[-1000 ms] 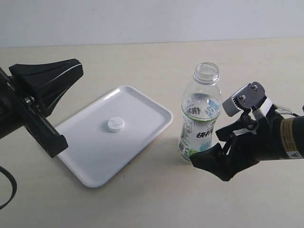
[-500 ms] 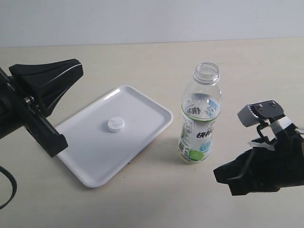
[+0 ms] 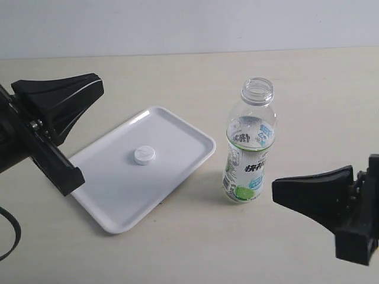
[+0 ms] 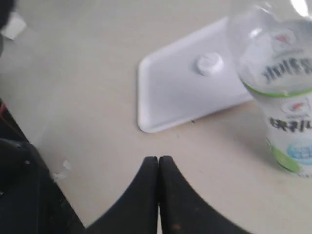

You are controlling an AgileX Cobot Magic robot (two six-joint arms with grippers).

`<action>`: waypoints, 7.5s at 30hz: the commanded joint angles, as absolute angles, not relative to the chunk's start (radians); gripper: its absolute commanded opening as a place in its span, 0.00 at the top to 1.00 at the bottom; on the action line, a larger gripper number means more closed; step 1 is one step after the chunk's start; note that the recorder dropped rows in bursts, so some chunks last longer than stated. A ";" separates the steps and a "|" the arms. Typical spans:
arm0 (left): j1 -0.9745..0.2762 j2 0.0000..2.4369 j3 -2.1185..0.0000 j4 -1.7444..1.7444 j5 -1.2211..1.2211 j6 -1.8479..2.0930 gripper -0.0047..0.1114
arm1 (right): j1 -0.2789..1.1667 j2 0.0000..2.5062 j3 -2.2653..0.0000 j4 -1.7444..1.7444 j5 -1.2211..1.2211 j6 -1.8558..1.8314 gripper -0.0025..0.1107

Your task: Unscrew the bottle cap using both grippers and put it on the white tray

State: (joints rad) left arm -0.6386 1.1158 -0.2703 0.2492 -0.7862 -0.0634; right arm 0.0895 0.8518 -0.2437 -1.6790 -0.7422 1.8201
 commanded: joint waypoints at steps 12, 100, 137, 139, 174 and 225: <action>-0.638 1.110 -0.264 0.251 -0.783 -0.075 0.96 | 0.088 0.451 -0.237 -1.681 -0.494 1.822 0.98; -0.638 1.110 -0.264 0.251 -0.783 -0.075 0.96 | -0.089 0.000 0.000 -0.032 0.290 0.030 0.98; -0.388 0.625 -0.264 0.253 0.088 -0.491 0.96 | -0.089 0.000 0.000 -0.032 0.290 0.030 0.98; -0.342 0.530 -0.264 0.253 0.207 -0.501 0.96 | -0.089 0.000 0.000 -0.032 0.290 0.030 0.98; -0.159 0.000 -0.002 0.338 0.363 -0.501 0.96 | -0.089 0.000 0.000 -0.030 0.290 0.030 0.98; -0.159 0.000 0.000 -0.066 0.362 -0.059 0.96 | -0.089 0.000 0.000 -0.025 0.290 0.030 0.98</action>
State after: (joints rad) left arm -0.1616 0.0062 -0.0025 -0.0540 0.3681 -0.0599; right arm -0.0835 0.0051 -0.0053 -0.0244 0.2943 0.0369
